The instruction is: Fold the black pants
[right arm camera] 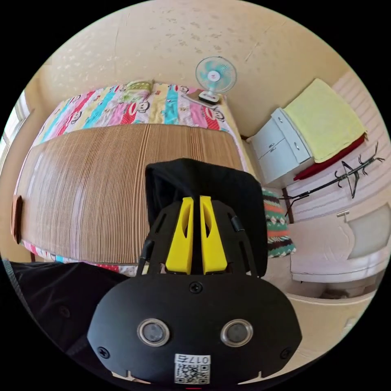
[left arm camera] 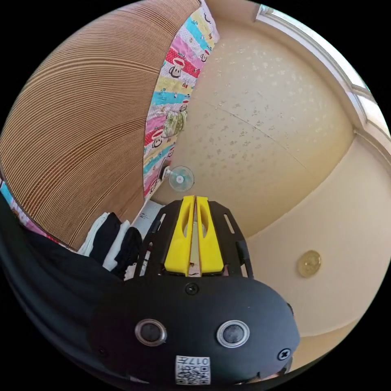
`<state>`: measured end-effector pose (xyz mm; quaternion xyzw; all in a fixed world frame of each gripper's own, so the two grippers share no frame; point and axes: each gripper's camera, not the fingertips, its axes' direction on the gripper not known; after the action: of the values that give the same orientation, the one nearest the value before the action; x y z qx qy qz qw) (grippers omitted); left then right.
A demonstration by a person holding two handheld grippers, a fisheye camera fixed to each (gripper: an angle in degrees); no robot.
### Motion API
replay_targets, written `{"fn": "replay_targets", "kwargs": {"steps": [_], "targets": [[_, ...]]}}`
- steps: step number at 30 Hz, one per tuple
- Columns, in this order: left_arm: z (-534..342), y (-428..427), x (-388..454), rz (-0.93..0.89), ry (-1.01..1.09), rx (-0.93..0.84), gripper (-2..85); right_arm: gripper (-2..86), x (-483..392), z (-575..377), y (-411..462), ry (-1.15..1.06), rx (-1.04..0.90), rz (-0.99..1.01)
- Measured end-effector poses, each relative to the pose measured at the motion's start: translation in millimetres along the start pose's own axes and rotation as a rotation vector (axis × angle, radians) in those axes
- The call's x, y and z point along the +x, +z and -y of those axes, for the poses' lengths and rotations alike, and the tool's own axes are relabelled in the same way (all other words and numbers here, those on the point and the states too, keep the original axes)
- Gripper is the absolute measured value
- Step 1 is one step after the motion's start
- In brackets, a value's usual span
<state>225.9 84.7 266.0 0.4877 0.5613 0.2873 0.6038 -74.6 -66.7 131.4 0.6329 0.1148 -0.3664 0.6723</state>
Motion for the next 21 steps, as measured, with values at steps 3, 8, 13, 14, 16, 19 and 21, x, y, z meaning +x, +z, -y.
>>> {"fn": "replay_targets", "kwargs": {"steps": [3, 8, 13, 14, 16, 19, 21], "targets": [[-10.7, 10.2, 10.6, 0.086, 0.018, -0.041, -1.0, 4.4, 17.7, -8.6, 18.8, 0.002, -0.001, -0.08], [-24.2, 20.2, 10.0, 0.091, 0.012, -0.06, -1.0, 13.7, 8.9, -30.2, 118.7, -0.086, -0.268, 0.116], [-31.8, 22.5, 11.7, 0.139, 0.045, -0.051, -1.0, 8.2, -6.1, -67.6, 151.0, -0.029, -0.259, 0.173], [-33.8, 21.4, 11.3, 0.128, 0.047, -0.044, -1.0, 7.2, -2.7, -74.8, 148.1, 0.03, -0.23, 0.165], [-37.3, 19.7, 10.8, 0.117, 0.049, -0.04, -1.0, 6.3, 7.7, -85.6, 143.1, 0.104, -0.181, 0.169], [-44.6, 13.9, 11.3, 0.116, 0.063, -0.017, -1.0, 5.7, 40.6, -102.8, 111.5, 0.212, -0.003, 0.186], [-49.2, 9.5, 11.4, 0.097, 0.08, -0.007, -1.0, 5.5, 58.6, -112.6, 80.4, 0.238, 0.136, 0.145]]}}
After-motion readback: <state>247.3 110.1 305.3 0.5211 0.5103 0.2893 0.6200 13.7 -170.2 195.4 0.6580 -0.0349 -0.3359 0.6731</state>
